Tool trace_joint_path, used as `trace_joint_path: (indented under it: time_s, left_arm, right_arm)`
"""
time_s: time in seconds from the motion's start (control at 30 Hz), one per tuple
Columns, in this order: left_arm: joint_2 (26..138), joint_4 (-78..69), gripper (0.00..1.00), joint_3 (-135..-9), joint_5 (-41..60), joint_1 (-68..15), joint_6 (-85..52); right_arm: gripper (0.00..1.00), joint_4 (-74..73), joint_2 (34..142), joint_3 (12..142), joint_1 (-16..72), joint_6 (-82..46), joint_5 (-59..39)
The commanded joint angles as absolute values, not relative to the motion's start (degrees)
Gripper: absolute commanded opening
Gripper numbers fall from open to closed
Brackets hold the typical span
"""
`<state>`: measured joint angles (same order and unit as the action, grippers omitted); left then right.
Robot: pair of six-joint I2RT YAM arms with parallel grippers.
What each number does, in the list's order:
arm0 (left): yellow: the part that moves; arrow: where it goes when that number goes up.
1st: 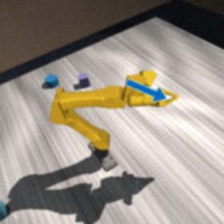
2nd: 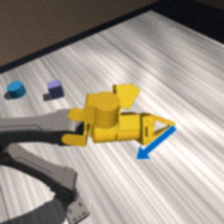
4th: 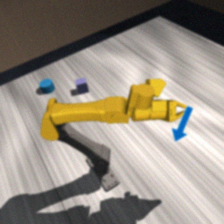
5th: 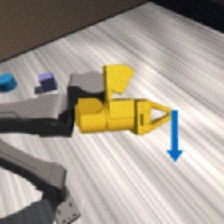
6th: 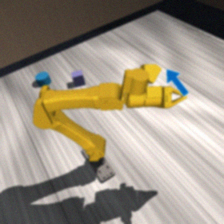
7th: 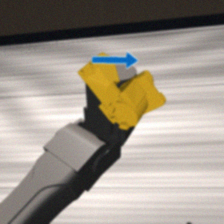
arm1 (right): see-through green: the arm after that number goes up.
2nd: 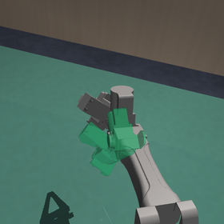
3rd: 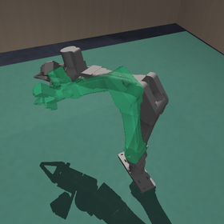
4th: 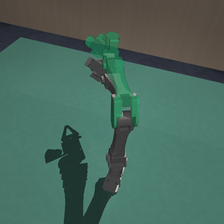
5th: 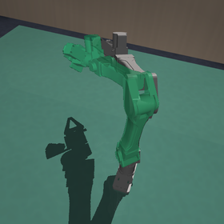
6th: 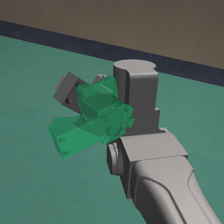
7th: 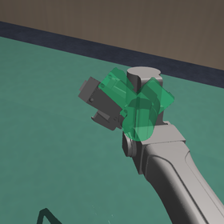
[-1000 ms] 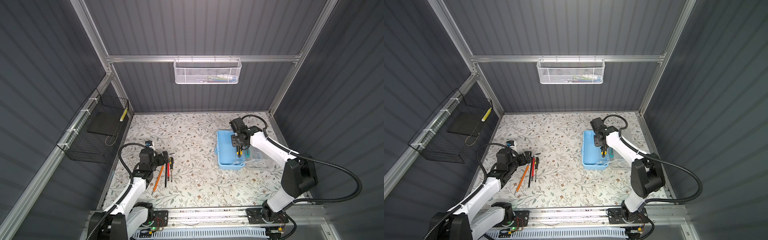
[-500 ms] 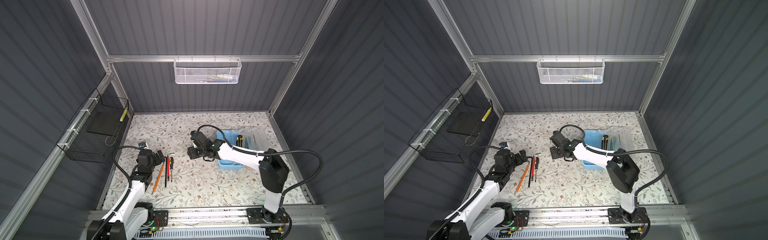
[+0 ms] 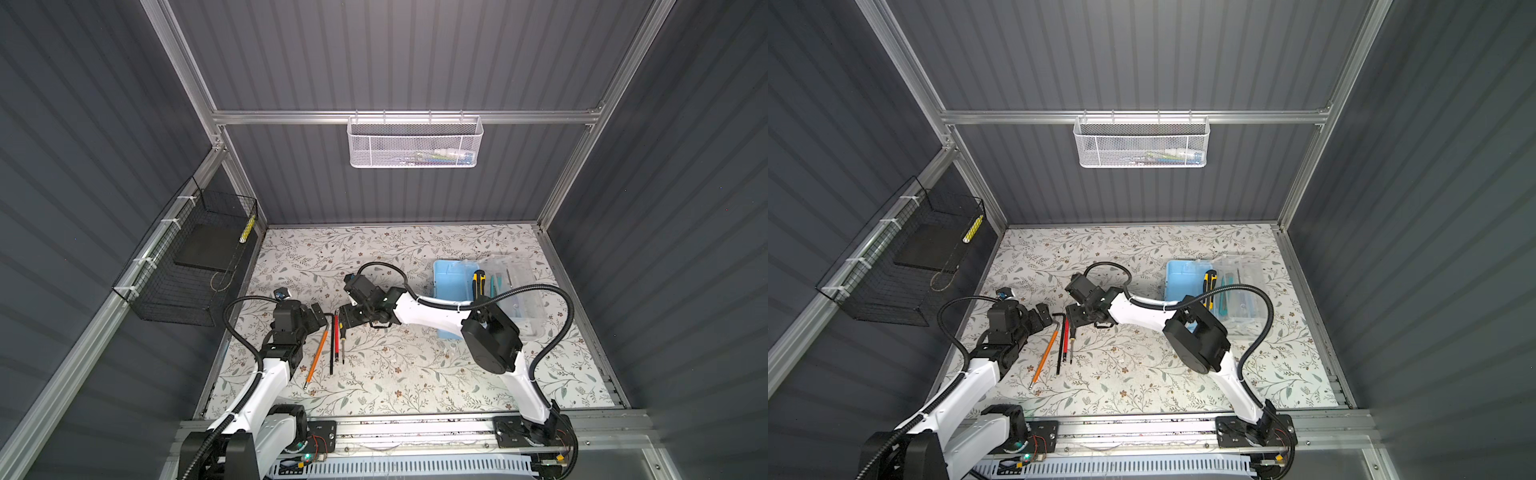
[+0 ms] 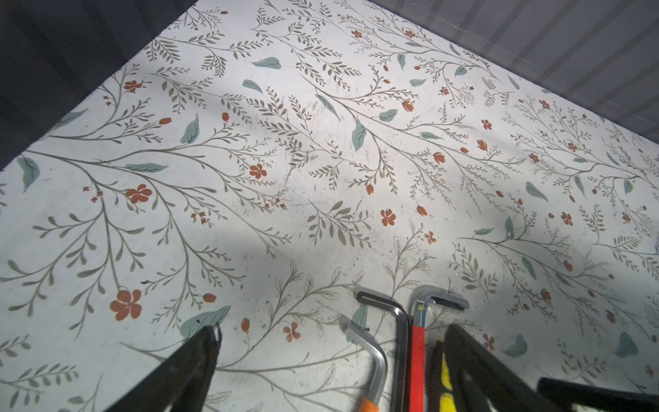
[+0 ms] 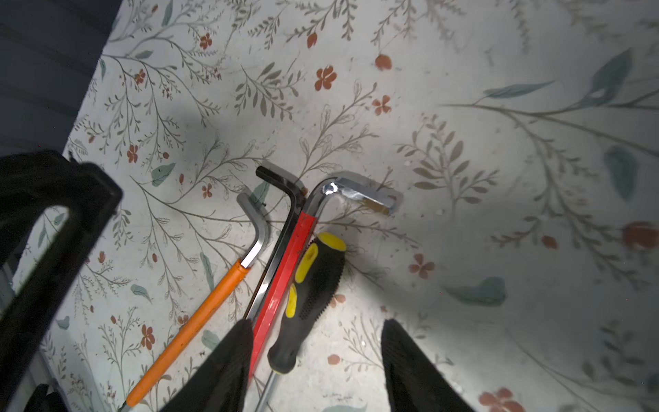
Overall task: Pack the tool kit
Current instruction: 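Open the right gripper in the box and move it back to the loose tools, then lower the right gripper onto the yellow-black screwdriver and grasp it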
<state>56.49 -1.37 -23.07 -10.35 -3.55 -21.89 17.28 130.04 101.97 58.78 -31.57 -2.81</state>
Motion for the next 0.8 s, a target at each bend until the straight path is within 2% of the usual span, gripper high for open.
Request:
trace_joint_path:
  time_s: [0.0,0.5,0.77]
  left_arm:
    - [55.5,-1.6,0.99,-23.2,-9.0,-2.8,-22.4]
    - [55.5,-1.8,0.99,-23.1,-8.5,-2.5,-22.4]
    - [55.6,-1.8,0.99,-23.1,-8.4,-2.5,-22.3]
  right_arm:
    - [0.60,19.5,131.9,104.3,59.8,-32.6,-0.3]
    - [0.51,23.6,137.0,109.0,60.4,-31.5,3.2]
    - [0.48,27.1,140.7,114.9,60.9,-31.2,1.4]
